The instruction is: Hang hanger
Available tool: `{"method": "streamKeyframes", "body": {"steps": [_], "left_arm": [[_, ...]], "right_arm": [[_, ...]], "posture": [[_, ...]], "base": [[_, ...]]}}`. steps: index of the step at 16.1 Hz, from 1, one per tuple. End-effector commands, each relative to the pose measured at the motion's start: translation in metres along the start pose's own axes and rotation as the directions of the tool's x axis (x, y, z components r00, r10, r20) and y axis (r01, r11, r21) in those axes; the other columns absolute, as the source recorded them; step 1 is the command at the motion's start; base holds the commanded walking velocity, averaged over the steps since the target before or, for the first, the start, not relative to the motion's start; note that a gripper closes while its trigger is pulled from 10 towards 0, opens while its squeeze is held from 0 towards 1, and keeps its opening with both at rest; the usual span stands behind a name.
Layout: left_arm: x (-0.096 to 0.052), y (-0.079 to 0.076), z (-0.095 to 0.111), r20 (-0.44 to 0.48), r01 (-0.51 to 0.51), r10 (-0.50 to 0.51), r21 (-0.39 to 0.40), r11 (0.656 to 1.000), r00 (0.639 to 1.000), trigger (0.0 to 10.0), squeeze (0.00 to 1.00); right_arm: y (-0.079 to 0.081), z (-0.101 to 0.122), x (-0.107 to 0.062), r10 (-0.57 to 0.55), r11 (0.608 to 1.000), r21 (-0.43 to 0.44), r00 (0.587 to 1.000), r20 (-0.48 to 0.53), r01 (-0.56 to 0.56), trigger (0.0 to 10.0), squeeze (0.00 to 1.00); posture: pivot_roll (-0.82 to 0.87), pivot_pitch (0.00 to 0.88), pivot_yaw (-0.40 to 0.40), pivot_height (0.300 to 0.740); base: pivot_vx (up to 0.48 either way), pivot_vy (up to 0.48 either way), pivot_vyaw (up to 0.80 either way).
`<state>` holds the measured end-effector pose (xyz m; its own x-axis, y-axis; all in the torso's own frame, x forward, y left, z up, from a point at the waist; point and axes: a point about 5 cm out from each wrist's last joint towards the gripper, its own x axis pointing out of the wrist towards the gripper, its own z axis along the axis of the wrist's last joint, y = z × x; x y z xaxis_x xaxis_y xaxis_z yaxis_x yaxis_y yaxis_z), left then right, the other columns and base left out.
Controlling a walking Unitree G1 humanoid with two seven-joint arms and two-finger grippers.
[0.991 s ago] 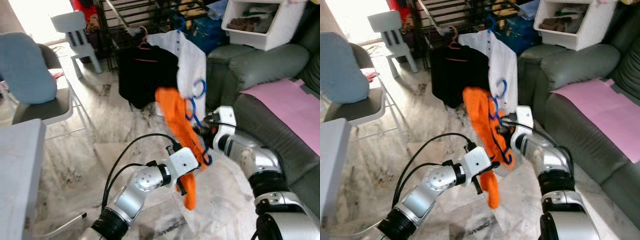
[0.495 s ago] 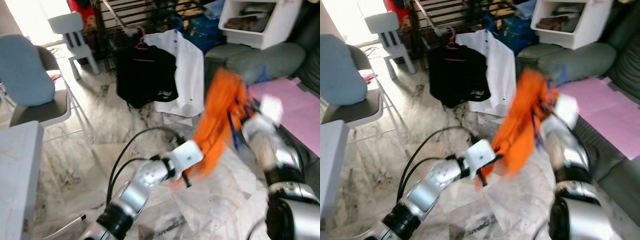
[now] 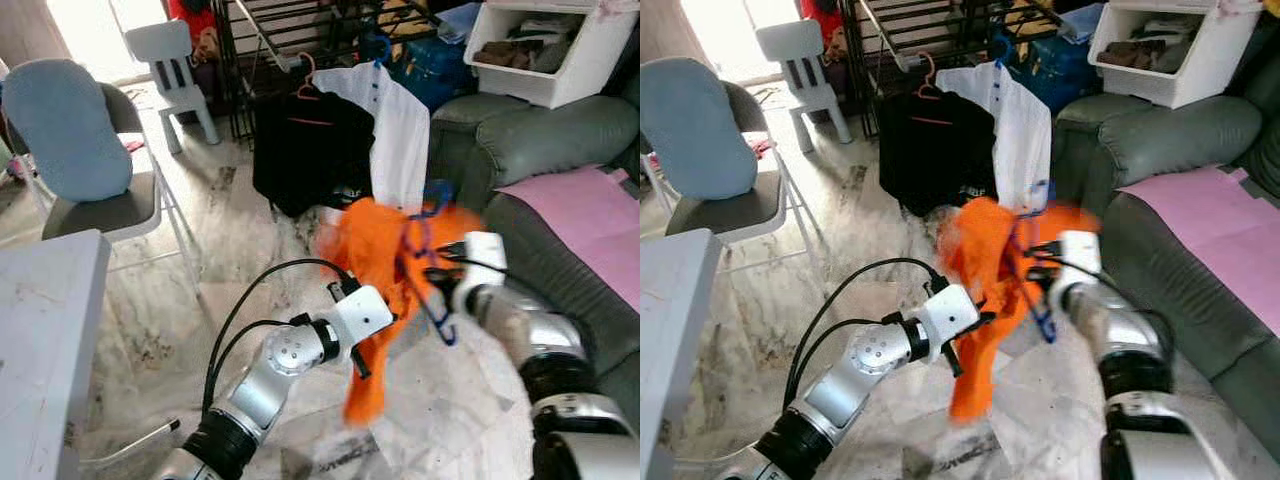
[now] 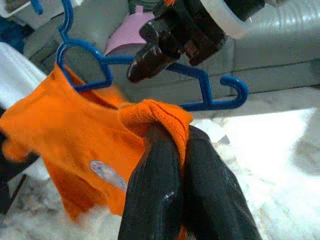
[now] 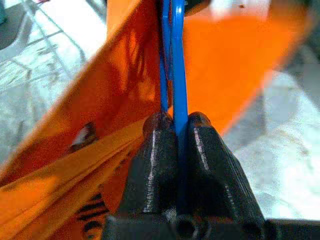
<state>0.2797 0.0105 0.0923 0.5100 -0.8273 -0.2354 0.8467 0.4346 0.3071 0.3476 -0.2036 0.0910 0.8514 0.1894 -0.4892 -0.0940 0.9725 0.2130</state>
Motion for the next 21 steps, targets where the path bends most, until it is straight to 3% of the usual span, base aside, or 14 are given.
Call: {"method": "streamKeyframes", "body": {"steps": [1, 4, 8, 9, 10, 12, 14, 15, 17, 18, 19, 21], "left_arm": [[0.002, 0.0, 0.002, 0.007, 0.005, -0.005, 0.016, 1.0, 1.0, 10.0, 0.0], [0.001, 0.004, 0.003, 0.014, -0.033, 0.033, 0.02, 0.999, 0.999, 10.0, 0.0], [-0.004, 0.004, 0.007, 0.063, -0.023, 0.023, -0.003, 1.0, 0.998, 10.0, 0.0], [-0.006, 0.0, 0.014, 0.115, -0.004, 0.006, -0.016, 1.0, 0.993, 10.0, 0.0], [-0.006, 0.0, 0.015, 0.12, -0.003, 0.005, -0.016, 1.0, 0.993, 10.0, 0.0], [-0.006, -0.002, 0.016, 0.127, 0.003, 0.0, -0.021, 1.0, 0.992, 10.0, 0.0], [-0.005, -0.003, 0.016, 0.126, 0.004, -0.001, -0.022, 1.0, 0.992, 10.0, 0.0], [-0.003, -0.006, 0.018, 0.131, 0.009, -0.006, -0.021, 1.0, 0.991, 10.0, 0.0], [-0.001, -0.009, 0.017, 0.121, 0.019, -0.018, -0.005, 1.0, 0.992, 10.0, 0.0], [0.0, -0.011, 0.015, 0.115, 0.026, -0.024, -0.02, 0.999, 0.993, 10.0, 0.0], [0.001, -0.013, 0.014, 0.112, 0.043, -0.04, -0.024, 0.999, 0.993, 10.0, 1.0], [0.003, -0.018, 0.011, 0.114, 0.092, -0.083, -0.081, 0.992, 0.99, 10.0, 1.0]], "right_arm": [[0.002, 0.016, 0.001, -0.031, 0.999, -0.018, 0.996, 0.08, 0.032, 10.0, 0.0], [-0.004, 0.03, -0.002, -0.132, 0.988, -0.047, 0.969, 0.211, 0.145, 10.0, 0.0], [-0.007, 0.071, -0.004, -0.245, 0.963, 0.205, 0.884, 0.398, 0.174, 10.0, 0.0], [0.0, 0.092, -0.003, -0.233, 0.944, 0.317, 0.859, 0.455, 0.089, 10.0, 0.0], [0.002, 0.095, -0.003, -0.228, 0.941, 0.331, 0.855, 0.465, 0.07, 10.0, 0.0], [0.017, 0.113, 0.0, -0.163, 0.965, 0.262, 0.849, 0.503, 0.03, 10.0, 0.0], [0.036, 0.126, 0.0, -0.084, 0.995, -0.007, 0.835, 0.544, 0.104, 10.0, 0.0], [0.051, 0.127, 0.004, -0.038, 0.999, -0.01, 0.831, 0.554, 0.052, 10.0, 0.0], [0.061, 0.121, 0.008, 0.015, 1.0, -0.003, 0.84, 0.543, -0.016, 10.0, 0.0], [0.067, 0.114, 0.009, 0.064, 0.994, -0.105, 0.832, 0.552, -0.007, 10.0, 0.0], [0.068, 0.104, 0.009, 0.103, 0.983, -0.183, 0.827, 0.553, 0.001, 10.0, 0.0], [0.063, 0.09, 0.006, 0.151, 0.963, -0.269, 0.808, 0.57, 0.01, 10.0, 0.0]], "posture": [[-0.22, 0.0, 0.056, 0.74], [-0.21, 0.0, 0.059, 0.74], [-0.21, 0.0, 0.059, 0.74], [-0.2, 0.0, 0.057, 0.74], [-0.2, 0.0, 0.057, 0.74], [-0.19, 0.0, 0.051, 0.74], [-0.19, 0.0, 0.042, 0.74], [-0.18, 0.0, 0.035, 0.74], [-0.18, 0.0, 0.034, 0.74], [-0.18, 0.0, 0.034, 0.74], [-0.18, 0.0, 0.034, 0.74], [-0.19, 0.0, 0.038, 0.74]], "base": [[0.0, 0.0, 0.0], [0.0, 0.0, 0.0], [0.0, 0.0, 0.0], [0.0, 0.0, 0.0], [0.0, 0.0, 0.0], [0.0, 0.0, 0.0], [0.0, 0.0, 0.0], [0.0, 0.0, 0.0], [0.0, 0.0, 0.0], [0.0, 0.0, 0.0], [0.0, 0.0, 0.0], [0.0, 0.0, 0.0]]}}
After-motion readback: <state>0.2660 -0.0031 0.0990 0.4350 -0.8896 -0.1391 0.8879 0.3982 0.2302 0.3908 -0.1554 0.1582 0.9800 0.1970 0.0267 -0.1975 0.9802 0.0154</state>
